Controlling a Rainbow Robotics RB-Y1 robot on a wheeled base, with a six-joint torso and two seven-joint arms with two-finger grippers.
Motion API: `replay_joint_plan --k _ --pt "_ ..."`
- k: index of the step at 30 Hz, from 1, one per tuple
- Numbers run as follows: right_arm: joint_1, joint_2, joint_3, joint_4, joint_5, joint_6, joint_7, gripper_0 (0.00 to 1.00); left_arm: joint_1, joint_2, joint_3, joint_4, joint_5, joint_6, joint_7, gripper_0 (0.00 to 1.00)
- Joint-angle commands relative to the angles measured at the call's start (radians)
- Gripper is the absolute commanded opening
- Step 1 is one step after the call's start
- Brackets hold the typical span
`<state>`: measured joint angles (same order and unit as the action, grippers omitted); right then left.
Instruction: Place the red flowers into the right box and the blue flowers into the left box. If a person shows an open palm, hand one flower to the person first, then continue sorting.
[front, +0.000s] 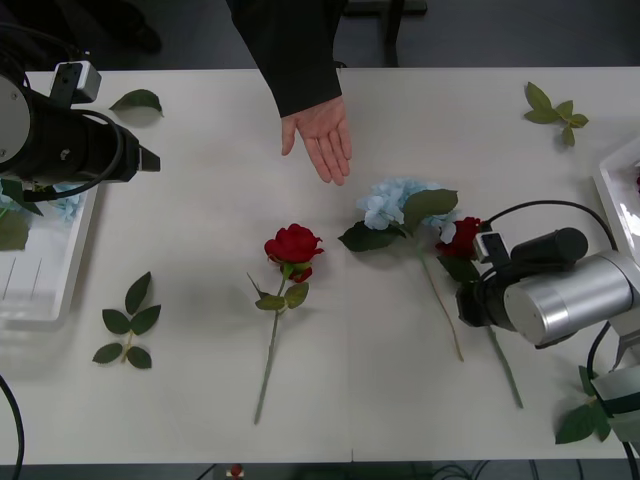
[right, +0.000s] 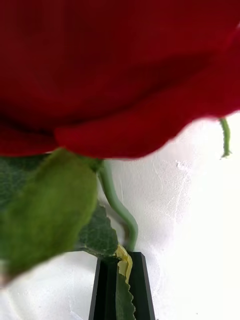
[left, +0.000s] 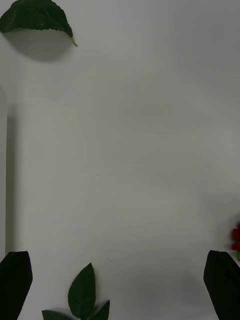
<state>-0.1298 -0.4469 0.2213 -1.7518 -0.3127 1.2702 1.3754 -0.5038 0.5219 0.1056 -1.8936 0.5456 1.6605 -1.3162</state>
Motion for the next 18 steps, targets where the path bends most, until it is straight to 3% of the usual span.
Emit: replay_joint_plan --k 1,11,18 --pt "-0.008 -0.053 -0.054 -0.086 -0.029 0.044 -0.012 0.00 -0.009 0.021 0.028 -0.028 -0.003 -0.001 -0.006 1.00" --pt "-0.004 -0.056 -0.224 -0.296 -0.078 0.238 0.047 0.00 -0.009 0.021 0.031 -0.028 -0.003 -0.001 -0.006 1.00" --pt "-0.001 -0.001 -0.398 -0.420 -0.169 0.238 0.226 0.00 -0.009 0.023 0.031 -0.028 -0.003 -0.001 -0.008 1.00"
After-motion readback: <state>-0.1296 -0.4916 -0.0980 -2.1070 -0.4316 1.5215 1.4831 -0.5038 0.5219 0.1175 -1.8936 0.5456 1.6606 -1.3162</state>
